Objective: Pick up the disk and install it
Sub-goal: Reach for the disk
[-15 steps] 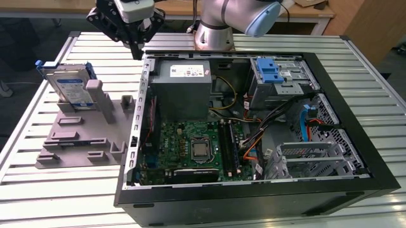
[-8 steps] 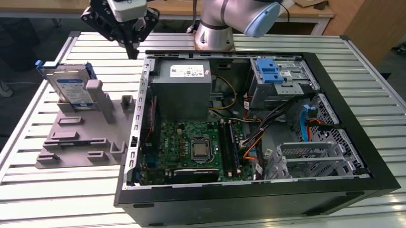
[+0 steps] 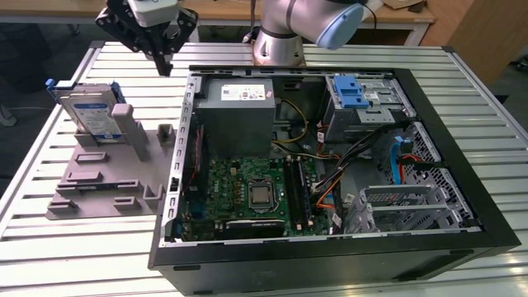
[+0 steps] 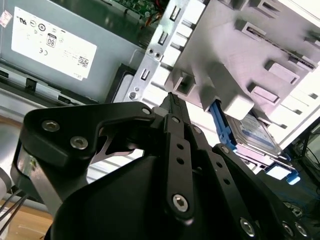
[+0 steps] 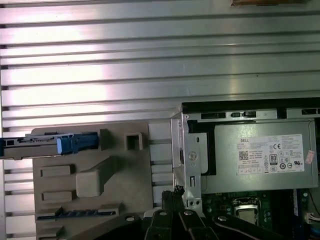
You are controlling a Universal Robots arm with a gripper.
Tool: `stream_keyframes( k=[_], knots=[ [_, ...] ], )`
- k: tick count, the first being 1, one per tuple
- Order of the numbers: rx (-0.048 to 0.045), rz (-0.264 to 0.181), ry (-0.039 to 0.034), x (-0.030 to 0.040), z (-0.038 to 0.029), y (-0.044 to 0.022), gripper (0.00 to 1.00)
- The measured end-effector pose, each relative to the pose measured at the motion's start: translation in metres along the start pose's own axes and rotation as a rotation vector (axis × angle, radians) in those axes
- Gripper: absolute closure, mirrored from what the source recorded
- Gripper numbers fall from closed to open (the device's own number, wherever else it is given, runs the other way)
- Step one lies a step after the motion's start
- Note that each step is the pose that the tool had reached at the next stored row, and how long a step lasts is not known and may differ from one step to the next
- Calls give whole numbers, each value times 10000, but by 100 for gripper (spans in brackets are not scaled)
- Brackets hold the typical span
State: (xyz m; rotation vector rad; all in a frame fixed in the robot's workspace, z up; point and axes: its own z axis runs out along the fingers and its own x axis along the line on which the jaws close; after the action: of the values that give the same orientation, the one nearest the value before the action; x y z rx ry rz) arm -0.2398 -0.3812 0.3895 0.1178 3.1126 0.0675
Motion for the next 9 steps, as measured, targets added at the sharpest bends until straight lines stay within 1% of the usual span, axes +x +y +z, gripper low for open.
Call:
stream_keyframes(
  k=[6,9],
  knots=[
    [-1,1,1,125,4,28,89],
    [0,1,8,156,5,33,89]
  ],
)
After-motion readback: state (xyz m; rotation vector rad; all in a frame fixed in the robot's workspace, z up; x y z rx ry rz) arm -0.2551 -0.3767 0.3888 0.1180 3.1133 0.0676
